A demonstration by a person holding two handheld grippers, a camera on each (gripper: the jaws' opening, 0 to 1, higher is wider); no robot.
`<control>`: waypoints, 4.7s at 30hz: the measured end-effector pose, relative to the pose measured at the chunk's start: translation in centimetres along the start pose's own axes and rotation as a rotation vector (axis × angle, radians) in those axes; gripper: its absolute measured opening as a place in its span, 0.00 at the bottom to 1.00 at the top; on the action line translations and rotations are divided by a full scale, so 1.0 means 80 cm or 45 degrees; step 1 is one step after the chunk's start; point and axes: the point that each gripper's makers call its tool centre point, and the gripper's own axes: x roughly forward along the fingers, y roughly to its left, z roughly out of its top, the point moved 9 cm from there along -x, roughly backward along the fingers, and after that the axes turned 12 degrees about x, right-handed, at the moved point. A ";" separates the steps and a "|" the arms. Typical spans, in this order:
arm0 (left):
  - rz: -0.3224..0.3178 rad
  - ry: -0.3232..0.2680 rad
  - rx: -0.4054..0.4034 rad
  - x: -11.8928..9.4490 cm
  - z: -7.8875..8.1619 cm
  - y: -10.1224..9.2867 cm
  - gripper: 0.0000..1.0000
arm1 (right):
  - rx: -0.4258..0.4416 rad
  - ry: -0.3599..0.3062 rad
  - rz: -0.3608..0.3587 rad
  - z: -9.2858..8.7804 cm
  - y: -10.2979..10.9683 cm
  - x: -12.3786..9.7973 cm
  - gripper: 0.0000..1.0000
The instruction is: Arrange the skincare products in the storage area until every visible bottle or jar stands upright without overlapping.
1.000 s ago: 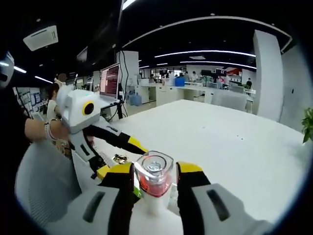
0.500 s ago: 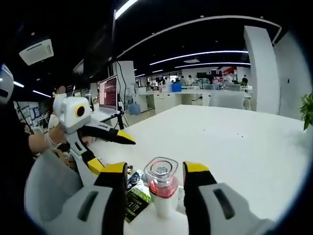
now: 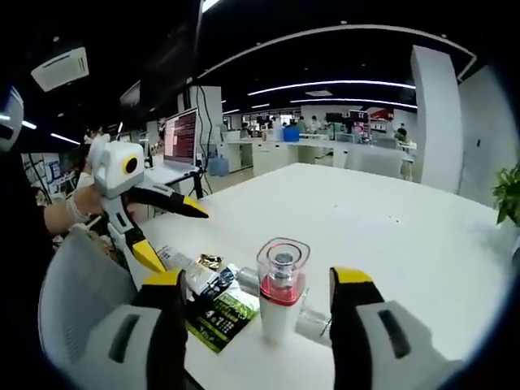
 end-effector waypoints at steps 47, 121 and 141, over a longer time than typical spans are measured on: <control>0.081 0.321 0.011 -0.068 -0.077 0.004 0.97 | 0.067 0.134 -0.174 -0.049 0.032 -0.005 0.99; -0.365 0.695 0.358 0.022 -0.122 0.030 0.32 | 0.055 0.121 -0.237 -0.065 0.026 -0.003 0.95; -0.218 0.572 0.211 0.013 -0.130 0.030 0.27 | 0.045 0.126 -0.229 -0.065 0.029 -0.002 0.94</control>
